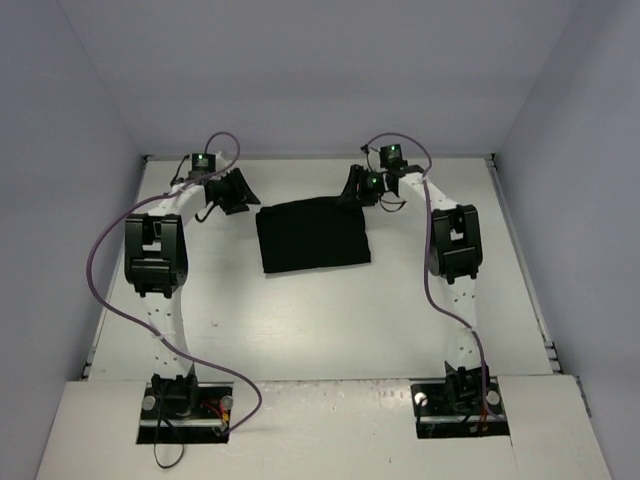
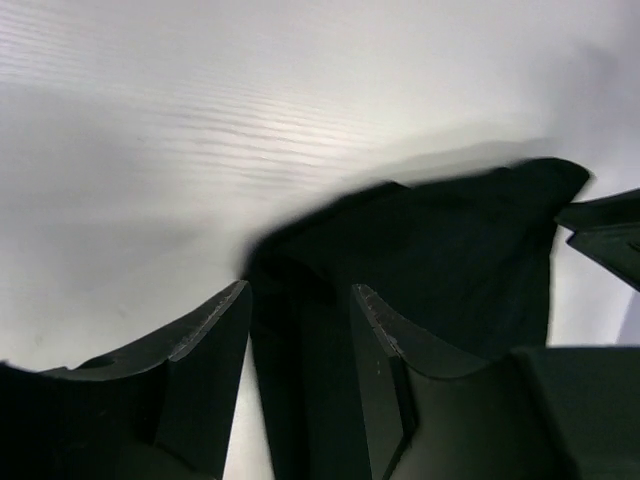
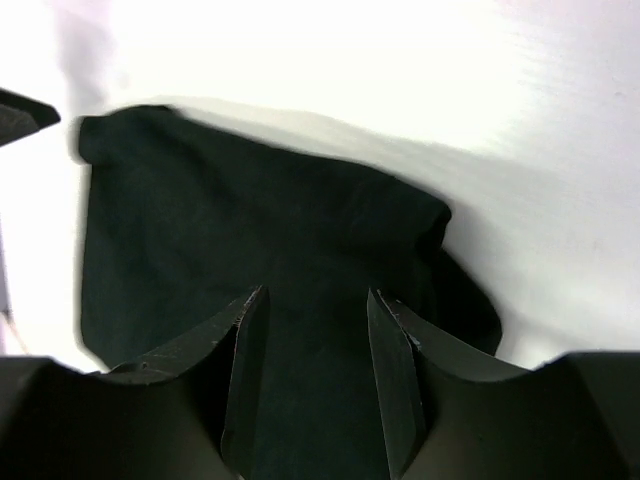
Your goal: Fold and stack the t-shirts
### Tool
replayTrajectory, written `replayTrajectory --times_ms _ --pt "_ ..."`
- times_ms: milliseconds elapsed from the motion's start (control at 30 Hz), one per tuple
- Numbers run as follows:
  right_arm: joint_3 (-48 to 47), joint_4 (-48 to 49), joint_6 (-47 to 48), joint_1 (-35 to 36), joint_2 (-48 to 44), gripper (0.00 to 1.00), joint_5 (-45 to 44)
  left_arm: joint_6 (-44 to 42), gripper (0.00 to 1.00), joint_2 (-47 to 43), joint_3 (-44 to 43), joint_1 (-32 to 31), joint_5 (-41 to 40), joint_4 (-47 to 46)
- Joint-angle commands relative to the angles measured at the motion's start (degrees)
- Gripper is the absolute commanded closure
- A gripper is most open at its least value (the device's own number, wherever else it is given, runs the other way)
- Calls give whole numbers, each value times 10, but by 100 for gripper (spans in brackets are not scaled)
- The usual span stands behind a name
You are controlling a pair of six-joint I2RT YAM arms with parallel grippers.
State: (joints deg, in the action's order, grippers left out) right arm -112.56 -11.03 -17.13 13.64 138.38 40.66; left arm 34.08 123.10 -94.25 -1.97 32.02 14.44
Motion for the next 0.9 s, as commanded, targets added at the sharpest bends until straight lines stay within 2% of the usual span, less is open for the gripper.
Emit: replayTrajectory --times_ms 0,167,367,467,667,867 --pt "21 25 -22 7 -129 58 50 -9 58 -150 9 -16 30 -5" --pt "110 27 -15 20 -165 57 71 7 58 -207 81 -72 36 -33" --pt "217 45 8 31 -179 58 72 30 58 -176 161 -133 38 -73" --pt "271 72 18 28 -184 59 76 48 58 -170 219 -133 33 -125" --pt "415 133 23 19 -208 59 60 40 58 -185 321 -129 6 -127" --pt "525 155 3 22 -285 60 -15 35 59 -227 390 -129 -13 -103"
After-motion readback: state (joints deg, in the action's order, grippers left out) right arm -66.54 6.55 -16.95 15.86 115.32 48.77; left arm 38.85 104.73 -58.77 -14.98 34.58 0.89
